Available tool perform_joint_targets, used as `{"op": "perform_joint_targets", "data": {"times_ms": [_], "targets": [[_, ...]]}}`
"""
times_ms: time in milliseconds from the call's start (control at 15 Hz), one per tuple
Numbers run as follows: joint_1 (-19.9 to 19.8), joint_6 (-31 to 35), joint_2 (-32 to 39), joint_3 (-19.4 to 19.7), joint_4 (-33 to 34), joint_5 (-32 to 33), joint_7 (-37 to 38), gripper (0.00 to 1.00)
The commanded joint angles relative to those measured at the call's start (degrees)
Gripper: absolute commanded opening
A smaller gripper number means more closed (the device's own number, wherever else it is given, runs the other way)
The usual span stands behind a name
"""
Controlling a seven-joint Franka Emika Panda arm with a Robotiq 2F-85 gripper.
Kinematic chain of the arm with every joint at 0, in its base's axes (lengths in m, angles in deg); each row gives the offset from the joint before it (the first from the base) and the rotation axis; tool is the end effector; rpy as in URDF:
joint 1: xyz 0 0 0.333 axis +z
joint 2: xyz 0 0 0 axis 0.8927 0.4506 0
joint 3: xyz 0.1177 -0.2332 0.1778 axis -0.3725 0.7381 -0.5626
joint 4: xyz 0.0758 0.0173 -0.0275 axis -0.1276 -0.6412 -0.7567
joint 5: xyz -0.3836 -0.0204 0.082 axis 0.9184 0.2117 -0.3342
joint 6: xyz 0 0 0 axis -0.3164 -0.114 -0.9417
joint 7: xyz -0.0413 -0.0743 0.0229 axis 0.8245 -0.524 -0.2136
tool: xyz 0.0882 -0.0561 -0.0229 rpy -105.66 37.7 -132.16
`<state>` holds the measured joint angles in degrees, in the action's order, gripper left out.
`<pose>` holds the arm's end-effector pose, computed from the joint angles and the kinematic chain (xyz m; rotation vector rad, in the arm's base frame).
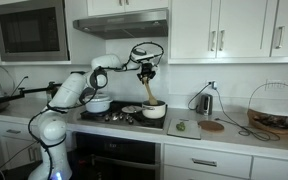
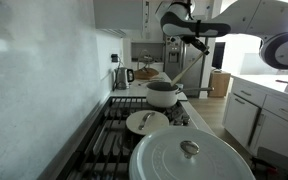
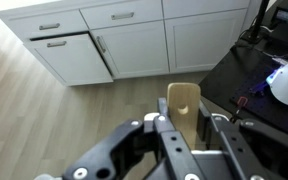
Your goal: Remove the wooden spatula from the chopping board and use it to stir the contents in the pot on the right side of the stove, return the wooden spatula to the chopping board
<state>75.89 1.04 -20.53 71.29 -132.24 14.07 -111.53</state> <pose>0.6199 0.0035 0.6202 2.2870 0.8223 -1.0492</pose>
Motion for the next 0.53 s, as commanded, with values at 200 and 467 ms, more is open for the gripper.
{"op": "perform_joint_targets", "data": {"times_ms": [200, 467], "targets": [[1.38, -4.41, 4.16, 0.83, 3.23, 1.77, -2.3, 0.07], [1.9, -5.23, 5.96, 0.79, 4.21, 1.99, -2.15, 0.07]]}}
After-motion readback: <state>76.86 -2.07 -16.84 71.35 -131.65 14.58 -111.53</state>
